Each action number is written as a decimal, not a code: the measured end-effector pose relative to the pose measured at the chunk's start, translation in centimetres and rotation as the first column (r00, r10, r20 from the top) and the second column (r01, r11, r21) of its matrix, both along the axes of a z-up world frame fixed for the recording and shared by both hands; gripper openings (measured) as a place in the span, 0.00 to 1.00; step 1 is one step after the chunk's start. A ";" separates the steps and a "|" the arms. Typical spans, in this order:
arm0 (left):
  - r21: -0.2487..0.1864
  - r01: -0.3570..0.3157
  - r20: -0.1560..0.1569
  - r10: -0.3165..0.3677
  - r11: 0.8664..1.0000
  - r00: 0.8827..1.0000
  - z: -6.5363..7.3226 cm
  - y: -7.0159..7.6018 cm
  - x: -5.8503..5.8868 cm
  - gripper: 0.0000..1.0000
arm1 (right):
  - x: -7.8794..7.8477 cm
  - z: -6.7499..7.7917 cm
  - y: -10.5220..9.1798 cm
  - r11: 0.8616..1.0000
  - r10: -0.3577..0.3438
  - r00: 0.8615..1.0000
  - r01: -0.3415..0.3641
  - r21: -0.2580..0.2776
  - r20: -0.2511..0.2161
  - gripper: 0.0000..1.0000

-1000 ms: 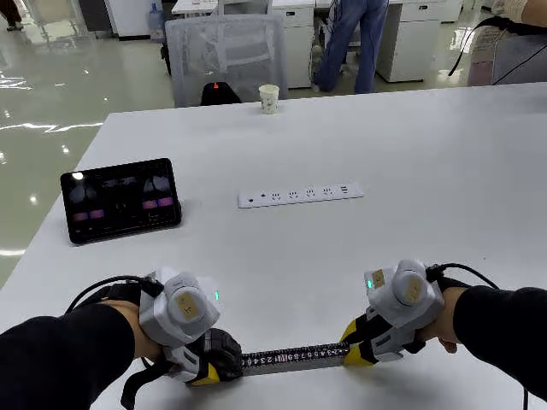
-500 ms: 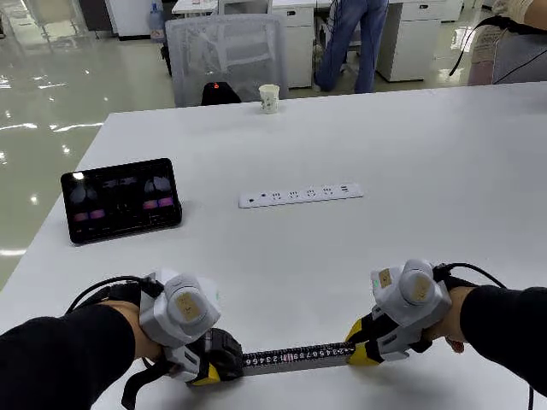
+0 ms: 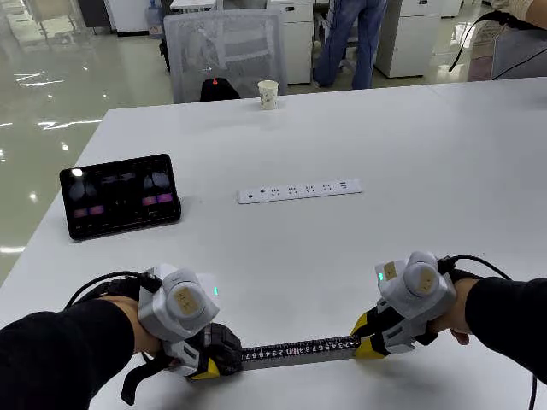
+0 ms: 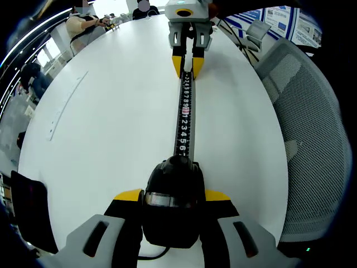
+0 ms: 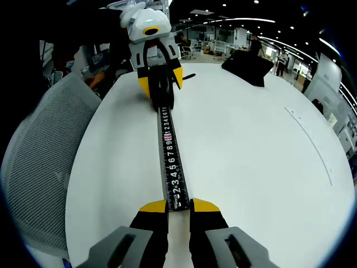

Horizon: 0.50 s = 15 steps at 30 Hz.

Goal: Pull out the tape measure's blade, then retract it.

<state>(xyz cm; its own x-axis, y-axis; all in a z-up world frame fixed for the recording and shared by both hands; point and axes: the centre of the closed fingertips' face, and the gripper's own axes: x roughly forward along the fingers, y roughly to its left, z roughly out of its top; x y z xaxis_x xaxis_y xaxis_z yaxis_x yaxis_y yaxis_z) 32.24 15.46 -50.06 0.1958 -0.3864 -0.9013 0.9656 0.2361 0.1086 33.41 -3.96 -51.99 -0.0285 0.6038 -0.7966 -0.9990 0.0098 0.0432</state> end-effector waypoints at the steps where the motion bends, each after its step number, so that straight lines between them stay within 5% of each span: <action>1: 0.000 0.000 0.000 0.000 1.000 1.000 0.0 0.0 0.0 0.34 | 0.0 0.0 -0.1 1.000 -0.001 1.000 0.001 -0.002 0.001 0.10; 15: -0.002 -0.002 -0.001 0.002 1.000 1.000 0.0 0.1 0.0 0.34 | 0.1 -0.1 -1.5 1.000 -0.018 1.000 0.018 -0.010 -0.002 0.10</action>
